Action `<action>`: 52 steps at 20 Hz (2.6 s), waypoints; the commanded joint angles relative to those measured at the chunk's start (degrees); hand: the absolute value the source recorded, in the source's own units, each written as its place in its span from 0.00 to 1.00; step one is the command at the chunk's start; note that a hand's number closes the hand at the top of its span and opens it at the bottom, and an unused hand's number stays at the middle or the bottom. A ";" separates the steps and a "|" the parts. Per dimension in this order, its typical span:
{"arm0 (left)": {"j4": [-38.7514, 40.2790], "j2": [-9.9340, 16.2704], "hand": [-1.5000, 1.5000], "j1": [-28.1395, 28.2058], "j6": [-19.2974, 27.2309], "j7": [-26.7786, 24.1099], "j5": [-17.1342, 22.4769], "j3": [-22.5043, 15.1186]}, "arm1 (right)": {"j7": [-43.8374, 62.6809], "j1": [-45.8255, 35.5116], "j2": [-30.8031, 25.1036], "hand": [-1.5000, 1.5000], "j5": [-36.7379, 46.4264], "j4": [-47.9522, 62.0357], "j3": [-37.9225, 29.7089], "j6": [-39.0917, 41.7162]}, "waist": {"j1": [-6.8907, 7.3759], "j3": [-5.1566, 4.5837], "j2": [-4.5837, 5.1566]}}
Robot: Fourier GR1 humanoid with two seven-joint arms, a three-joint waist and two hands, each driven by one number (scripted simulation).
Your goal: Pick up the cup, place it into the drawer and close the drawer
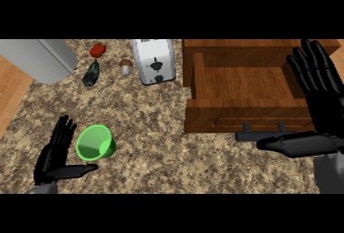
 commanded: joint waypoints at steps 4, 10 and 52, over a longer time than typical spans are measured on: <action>23.54 3.90 0.00 -10.32 -1.31 -13.58 -2.71 2.23 | 4.58 0.99 0.99 0.00 -0.23 -5.29 1.27 -0.75 | -0.33 -0.03 0.05; 34.85 2.95 0.00 -13.69 1.28 -24.66 -4.76 2.62 | -0.46 -1.05 -0.39 0.00 -1.25 1.65 -1.49 1.61 | -0.48 -0.07 0.21; 28.88 -5.14 1.00 -25.70 3.63 -35.32 -2.13 5.31 | -0.97 0.63 -1.04 0.00 -1.36 1.22 -2.82 2.75 | -0.98 -0.07 0.40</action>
